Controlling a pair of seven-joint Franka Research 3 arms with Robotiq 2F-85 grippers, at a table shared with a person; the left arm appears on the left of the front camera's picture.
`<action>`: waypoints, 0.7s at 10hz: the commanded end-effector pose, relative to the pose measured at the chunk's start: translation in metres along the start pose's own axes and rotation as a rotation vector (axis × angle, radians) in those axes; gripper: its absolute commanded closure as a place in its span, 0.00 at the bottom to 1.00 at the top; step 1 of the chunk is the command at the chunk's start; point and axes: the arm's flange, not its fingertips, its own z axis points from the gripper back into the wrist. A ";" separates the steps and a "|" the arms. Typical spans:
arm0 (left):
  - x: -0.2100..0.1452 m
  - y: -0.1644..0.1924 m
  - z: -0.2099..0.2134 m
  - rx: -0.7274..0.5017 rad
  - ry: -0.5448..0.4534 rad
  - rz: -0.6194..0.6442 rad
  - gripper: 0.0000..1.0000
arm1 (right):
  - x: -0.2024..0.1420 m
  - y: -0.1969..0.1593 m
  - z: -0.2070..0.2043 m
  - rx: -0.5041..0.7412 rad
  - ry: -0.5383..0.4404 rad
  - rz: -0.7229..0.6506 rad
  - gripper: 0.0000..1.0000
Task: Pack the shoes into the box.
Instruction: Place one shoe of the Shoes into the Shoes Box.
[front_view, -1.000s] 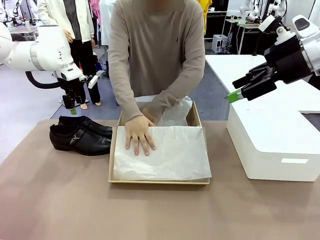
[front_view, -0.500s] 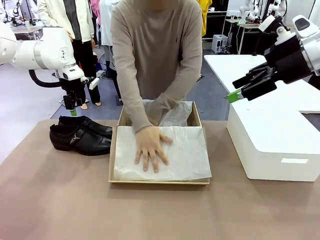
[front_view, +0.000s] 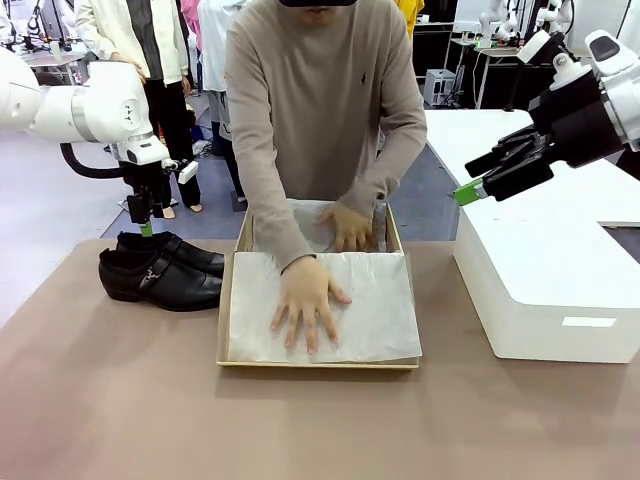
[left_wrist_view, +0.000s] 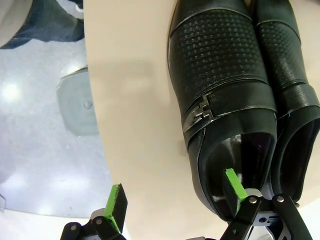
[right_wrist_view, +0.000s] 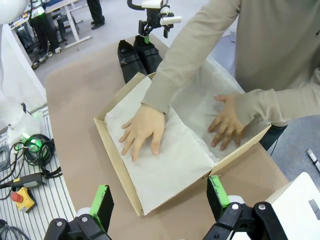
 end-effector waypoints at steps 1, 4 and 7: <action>-0.001 0.005 0.005 -0.025 0.004 -0.005 0.00 | 0.000 -0.003 -0.002 0.014 -0.023 0.024 0.00; 0.000 0.005 0.002 -0.040 -0.002 0.006 0.00 | 0.000 -0.003 -0.002 0.014 -0.023 0.024 0.00; 0.003 0.005 0.002 -0.023 0.007 -0.001 0.00 | 0.000 -0.003 -0.002 0.014 -0.023 0.024 0.00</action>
